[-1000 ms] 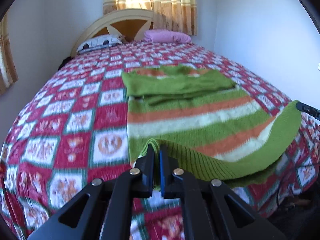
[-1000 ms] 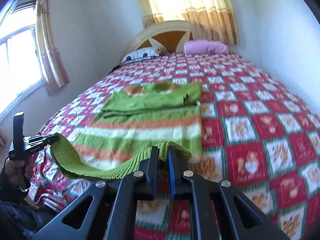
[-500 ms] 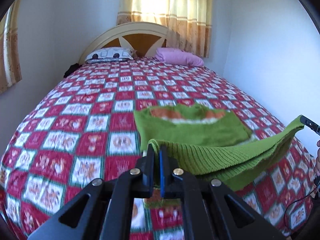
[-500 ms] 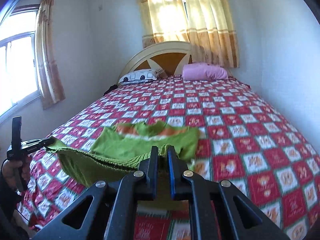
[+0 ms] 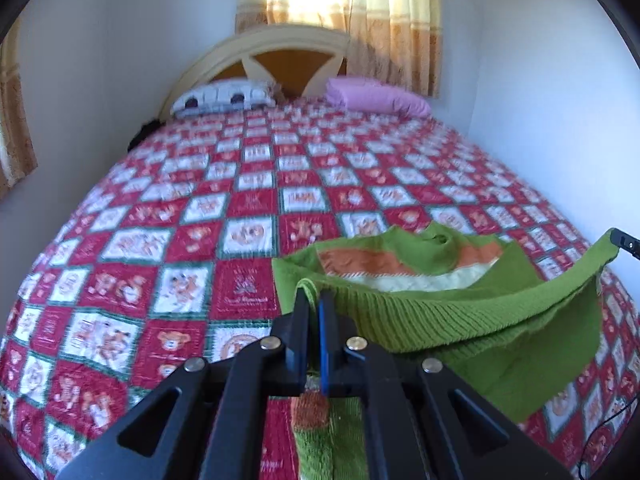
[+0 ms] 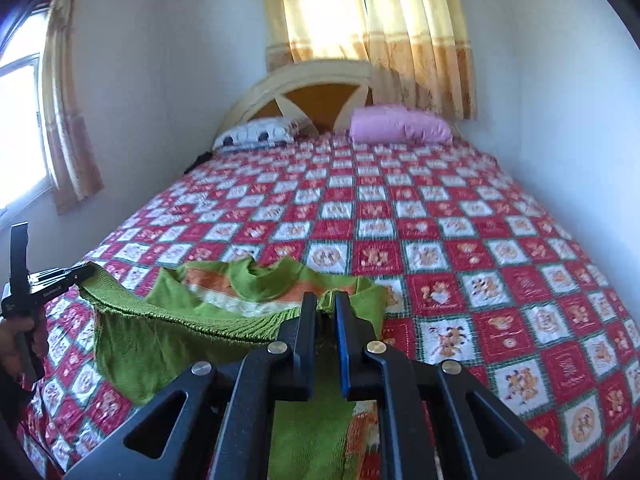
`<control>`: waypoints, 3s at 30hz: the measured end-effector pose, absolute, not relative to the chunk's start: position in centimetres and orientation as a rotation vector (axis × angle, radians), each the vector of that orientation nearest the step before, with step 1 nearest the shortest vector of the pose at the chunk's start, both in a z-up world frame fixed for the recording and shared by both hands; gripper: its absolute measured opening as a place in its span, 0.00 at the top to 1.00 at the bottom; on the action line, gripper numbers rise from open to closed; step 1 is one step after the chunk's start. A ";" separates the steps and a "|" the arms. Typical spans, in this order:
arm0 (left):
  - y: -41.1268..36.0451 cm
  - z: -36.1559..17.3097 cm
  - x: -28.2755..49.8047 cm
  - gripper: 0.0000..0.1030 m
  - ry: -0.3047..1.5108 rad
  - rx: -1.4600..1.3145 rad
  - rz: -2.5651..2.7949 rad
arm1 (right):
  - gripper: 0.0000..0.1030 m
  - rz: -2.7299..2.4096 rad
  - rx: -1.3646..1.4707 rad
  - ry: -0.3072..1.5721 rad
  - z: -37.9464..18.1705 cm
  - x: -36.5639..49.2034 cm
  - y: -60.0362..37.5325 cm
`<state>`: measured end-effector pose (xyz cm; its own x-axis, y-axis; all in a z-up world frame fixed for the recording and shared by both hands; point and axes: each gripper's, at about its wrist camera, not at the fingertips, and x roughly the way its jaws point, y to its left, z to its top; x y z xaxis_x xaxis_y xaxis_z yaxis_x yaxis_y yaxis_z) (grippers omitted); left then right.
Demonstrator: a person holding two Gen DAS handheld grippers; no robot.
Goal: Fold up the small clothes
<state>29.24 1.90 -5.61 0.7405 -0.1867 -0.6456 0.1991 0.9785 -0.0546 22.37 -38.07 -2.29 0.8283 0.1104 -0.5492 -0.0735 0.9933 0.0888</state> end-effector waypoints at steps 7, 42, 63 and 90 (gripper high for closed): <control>-0.7 -11.9 34.3 0.87 0.838 0.116 -0.143 | 0.92 0.066 0.133 0.792 -9.6 30.9 -40.1; 0.3 -9.9 36.7 0.96 0.714 0.098 -0.203 | 0.94 -0.015 -0.163 0.714 -8.7 34.4 -37.9; -1.8 -12.5 37.5 0.41 0.735 0.180 -0.150 | 0.38 -0.019 -0.138 0.779 -10.8 34.1 -36.6; -1.4 -11.1 33.3 0.44 0.684 0.116 -0.067 | 0.29 0.261 -0.087 0.847 -12.1 30.6 -29.4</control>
<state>33.27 -1.41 -11.08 0.7734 -0.0235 -0.6334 0.0995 0.9914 0.0846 30.65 -29.36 -12.12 0.6328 0.1932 -0.7498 -0.2619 0.9647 0.0276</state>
